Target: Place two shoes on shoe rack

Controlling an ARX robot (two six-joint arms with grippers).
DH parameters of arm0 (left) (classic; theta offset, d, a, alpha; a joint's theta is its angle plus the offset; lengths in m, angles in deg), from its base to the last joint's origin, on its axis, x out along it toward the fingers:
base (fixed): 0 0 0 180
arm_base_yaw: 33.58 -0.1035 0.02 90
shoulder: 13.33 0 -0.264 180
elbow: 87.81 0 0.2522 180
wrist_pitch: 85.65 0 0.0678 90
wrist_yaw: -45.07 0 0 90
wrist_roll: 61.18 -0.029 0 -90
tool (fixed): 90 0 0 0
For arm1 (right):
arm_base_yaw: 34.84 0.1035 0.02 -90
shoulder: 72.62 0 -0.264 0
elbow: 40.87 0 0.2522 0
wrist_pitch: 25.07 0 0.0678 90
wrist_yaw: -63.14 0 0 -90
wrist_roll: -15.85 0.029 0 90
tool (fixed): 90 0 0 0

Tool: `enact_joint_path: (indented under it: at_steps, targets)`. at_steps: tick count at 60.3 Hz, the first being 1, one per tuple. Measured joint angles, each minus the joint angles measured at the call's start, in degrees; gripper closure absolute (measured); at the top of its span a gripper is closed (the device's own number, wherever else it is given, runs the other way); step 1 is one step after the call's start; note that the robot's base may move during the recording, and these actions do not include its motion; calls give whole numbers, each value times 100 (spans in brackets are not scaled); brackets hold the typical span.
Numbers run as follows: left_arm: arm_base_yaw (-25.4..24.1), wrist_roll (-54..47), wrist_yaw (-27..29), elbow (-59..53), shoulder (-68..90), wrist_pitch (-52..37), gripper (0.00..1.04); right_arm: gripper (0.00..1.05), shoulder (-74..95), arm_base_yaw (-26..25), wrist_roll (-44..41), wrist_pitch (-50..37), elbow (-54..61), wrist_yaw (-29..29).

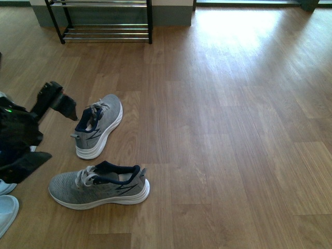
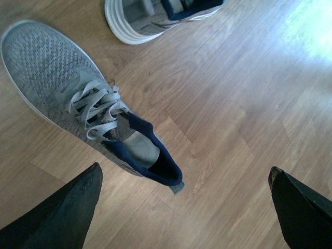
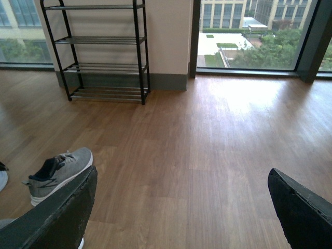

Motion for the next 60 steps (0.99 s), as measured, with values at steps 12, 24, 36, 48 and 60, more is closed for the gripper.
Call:
enact_joint_path:
  at_steps: [12, 24, 36, 48, 60]
  targets:
    - [170, 931, -136, 584, 1119, 144, 9, 9, 0, 0, 0, 0, 0, 0]
    - [219, 1486, -229, 1019, 1757, 275, 9, 9, 0, 0, 0, 0, 0, 0]
    - [232, 1585, -295, 1438, 2208, 531, 9, 9, 0, 0, 0, 0, 0, 0]
    - [254, 1578, -306, 1904, 2618, 841, 9, 9, 0, 0, 0, 0, 0, 0]
    - [398, 1602, -306, 2540, 3320, 1189, 9, 9, 0, 0, -2, 0, 0, 0]
